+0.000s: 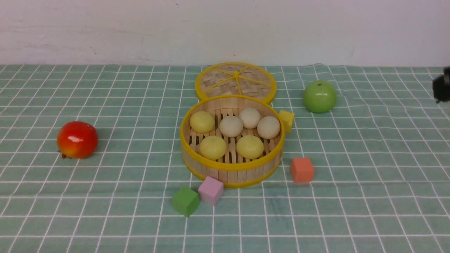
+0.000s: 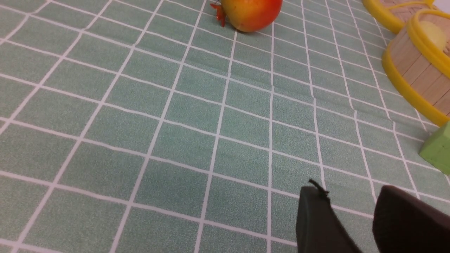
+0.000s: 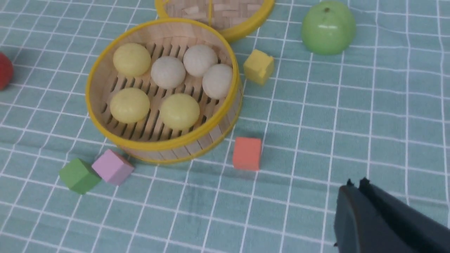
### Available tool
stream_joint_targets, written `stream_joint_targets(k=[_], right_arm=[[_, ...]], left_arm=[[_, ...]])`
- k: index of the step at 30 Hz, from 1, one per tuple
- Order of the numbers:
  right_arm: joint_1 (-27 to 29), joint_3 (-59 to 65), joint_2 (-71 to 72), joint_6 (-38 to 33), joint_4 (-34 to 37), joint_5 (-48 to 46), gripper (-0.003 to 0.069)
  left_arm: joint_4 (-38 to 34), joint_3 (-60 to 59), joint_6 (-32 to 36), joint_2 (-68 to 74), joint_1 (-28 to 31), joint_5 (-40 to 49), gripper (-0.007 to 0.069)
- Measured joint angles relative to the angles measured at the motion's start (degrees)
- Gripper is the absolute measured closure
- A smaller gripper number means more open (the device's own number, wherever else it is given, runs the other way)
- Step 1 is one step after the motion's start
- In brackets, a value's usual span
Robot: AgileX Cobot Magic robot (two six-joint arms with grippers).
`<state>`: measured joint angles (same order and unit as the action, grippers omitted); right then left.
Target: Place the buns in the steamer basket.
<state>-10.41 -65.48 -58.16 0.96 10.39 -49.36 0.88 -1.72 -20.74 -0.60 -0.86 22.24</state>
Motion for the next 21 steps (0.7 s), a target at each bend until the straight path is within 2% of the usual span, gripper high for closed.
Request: stream_joint_targets(k=[8, 17, 20, 21], right_arm=[[0.0, 15.3, 10.7, 0.0, -0.5, -2.0, 0.0676], [0.0, 18.8, 12.4, -3.9, -5.6, -11.9, 0.0669], [0.3, 19.0, 13.5, -4.6, -7.7, -11.5, 0.0669], [1.5, 19.9, 16.2, -4.9, -8.9, -8.5, 0.0669]], left_arm=[[0.0, 0.0, 0.0, 0.0, 0.0, 0.0, 0.0386], [0.0, 0.0, 0.0, 0.0, 0.0, 0.0, 0.0386], [0.0, 0.0, 0.0, 0.0, 0.0, 0.0, 0.0386], [0.0, 0.0, 0.0, 0.0, 0.0, 0.0, 0.0386]])
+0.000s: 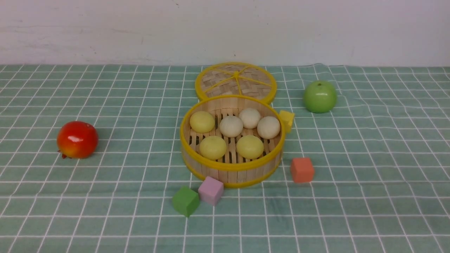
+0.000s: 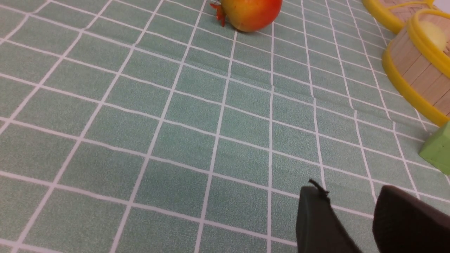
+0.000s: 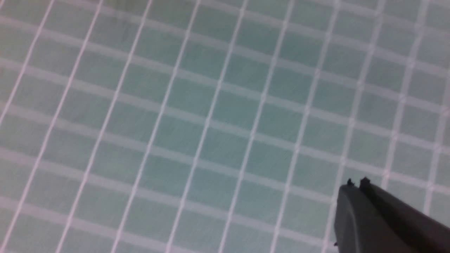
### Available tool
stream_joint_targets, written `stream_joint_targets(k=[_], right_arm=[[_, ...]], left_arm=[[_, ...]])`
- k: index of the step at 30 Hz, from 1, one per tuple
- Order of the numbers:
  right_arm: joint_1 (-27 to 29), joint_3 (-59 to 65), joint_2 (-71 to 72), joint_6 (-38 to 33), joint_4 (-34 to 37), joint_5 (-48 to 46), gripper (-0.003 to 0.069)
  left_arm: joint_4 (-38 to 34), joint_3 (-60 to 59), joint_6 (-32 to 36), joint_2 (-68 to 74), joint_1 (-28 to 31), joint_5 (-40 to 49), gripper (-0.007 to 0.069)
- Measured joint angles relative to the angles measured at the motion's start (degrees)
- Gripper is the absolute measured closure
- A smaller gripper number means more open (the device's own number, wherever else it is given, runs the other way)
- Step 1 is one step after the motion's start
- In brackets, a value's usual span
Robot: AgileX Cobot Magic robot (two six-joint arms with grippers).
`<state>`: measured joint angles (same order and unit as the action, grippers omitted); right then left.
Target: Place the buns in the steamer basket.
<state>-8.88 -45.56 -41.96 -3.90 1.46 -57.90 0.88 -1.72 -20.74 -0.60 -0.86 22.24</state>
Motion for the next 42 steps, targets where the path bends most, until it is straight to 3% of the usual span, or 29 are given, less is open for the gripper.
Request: stream_joint_targets(k=[6, 9, 15, 19, 42], right_arm=[[4.4, 9.7, 15.6, -0.3, 0.0, 15.4, 0.0664], [6.3, 22.4, 29.4, -0.5, 1.2, 24.7, 0.0661], [9.1, 40.0, 41.9, -0.5, 2.9, 32.8, 0.0659], [9.9, 46.0, 42.5, -0.4, 5.4, 34.0, 0.0656], [9.9, 46.4, 42.6, -0.3, 7.0, 35.4, 0.0627]], left_arm=[[0.0, 0.0, 0.0, 0.0, 0.0, 0.0, 0.0386], [0.0, 0.0, 0.0, 0.0, 0.0, 0.0, 0.0386], [0.0, 0.0, 0.0, 0.0, 0.0, 0.0, 0.0386], [0.0, 0.0, 0.0, 0.0, 0.0, 0.0, 0.0386], [0.0, 0.0, 0.0, 0.0, 0.0, -0.1, 0.0386]])
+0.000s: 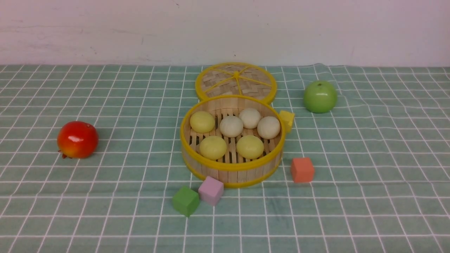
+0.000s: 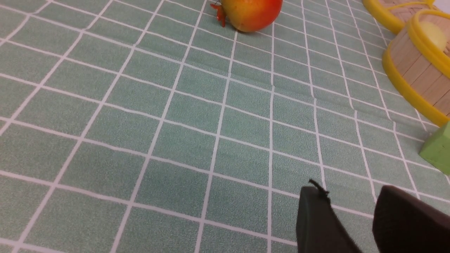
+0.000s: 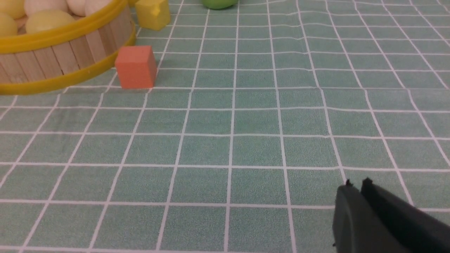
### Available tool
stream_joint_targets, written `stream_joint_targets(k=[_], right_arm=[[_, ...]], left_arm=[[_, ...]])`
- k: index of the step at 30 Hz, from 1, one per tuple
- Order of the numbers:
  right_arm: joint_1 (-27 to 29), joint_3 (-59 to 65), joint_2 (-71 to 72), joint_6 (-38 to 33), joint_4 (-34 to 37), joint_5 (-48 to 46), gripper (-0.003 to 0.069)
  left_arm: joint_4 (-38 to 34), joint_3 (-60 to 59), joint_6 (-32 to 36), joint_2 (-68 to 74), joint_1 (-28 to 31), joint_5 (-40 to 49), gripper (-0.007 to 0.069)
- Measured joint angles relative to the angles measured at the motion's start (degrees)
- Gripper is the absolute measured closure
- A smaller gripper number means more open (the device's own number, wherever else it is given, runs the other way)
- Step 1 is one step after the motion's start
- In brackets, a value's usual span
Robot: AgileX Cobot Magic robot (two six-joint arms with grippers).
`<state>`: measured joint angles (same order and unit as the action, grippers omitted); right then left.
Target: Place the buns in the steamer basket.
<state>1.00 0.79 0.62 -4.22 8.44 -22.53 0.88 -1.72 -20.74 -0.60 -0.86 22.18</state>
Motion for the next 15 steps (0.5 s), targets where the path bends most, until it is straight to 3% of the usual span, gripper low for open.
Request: stream_joint_targets(k=[9, 15], right_arm=[[0.0, 0.0, 0.0, 0.0, 0.0, 0.0, 0.0616], [0.0, 0.0, 0.0, 0.0, 0.0, 0.0, 0.0608]], left_arm=[[0.0, 0.0, 0.0, 0.0, -0.6, 0.0, 0.0386], [0.0, 0.0, 0.0, 0.0, -5.6, 0.0, 0.0386]])
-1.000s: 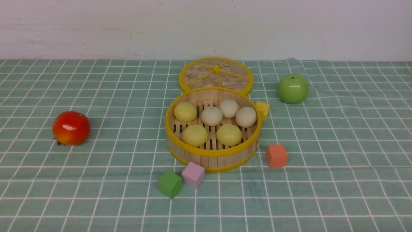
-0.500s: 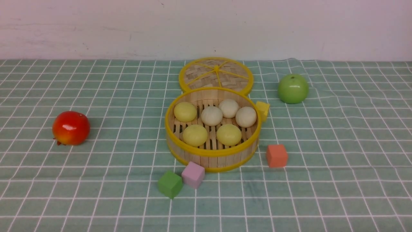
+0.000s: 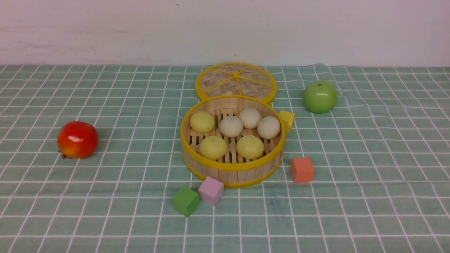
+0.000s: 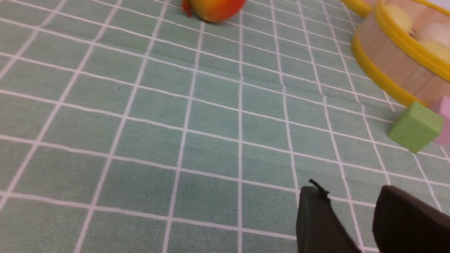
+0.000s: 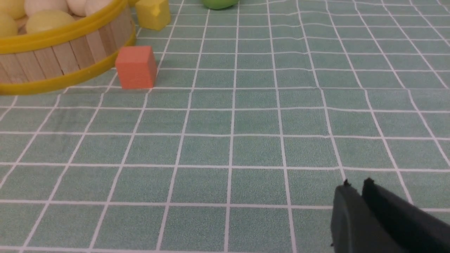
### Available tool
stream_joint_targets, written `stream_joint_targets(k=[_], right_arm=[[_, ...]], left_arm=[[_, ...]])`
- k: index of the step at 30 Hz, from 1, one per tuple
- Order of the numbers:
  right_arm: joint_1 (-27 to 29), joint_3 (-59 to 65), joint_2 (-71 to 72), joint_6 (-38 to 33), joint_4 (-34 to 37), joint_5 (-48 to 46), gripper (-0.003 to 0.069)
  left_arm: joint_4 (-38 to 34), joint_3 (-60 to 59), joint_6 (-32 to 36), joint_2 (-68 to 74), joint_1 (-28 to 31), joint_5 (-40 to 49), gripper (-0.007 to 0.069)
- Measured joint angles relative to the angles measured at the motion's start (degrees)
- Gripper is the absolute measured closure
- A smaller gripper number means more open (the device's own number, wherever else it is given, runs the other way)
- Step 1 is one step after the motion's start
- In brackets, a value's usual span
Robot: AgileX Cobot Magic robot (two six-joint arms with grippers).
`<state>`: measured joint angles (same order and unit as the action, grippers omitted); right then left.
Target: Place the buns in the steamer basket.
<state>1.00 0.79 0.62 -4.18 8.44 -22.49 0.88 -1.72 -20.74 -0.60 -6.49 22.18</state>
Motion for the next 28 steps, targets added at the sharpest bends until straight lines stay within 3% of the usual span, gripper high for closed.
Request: stream_joint_targets(k=[28], right_arm=[[0.0, 0.0, 0.0, -0.2, 0.1, 0.0, 0.0574]], left_arm=[[0.0, 0.0, 0.0, 0.0, 0.5, 0.0, 0.0386]])
